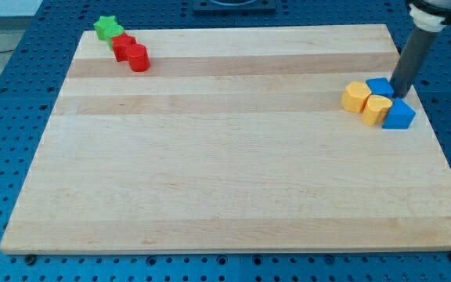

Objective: Place the blue cube at the top right of the board

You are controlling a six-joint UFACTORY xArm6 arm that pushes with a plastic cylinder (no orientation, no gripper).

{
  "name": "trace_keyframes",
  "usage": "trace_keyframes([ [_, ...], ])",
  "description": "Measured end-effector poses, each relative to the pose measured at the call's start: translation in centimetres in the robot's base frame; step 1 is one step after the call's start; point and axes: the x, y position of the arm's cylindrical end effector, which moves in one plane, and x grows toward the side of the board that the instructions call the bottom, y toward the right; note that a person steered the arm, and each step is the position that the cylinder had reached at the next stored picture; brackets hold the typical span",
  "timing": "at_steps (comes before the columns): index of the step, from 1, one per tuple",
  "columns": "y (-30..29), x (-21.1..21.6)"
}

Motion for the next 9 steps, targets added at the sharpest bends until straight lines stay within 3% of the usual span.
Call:
trace_keyframes([
  [2,0.6,1.8],
  [4,-2.7,2.3],
  [8,-12.2,-3.1],
  [9,-11.8,-4.6],
])
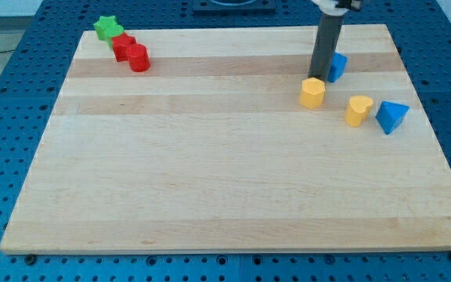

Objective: Place the blue cube at the top right of the board

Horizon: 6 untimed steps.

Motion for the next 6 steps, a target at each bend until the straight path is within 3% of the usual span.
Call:
trace_keyframes([
  [4,4.7,0.0],
  [6,7.2,-3.5],
])
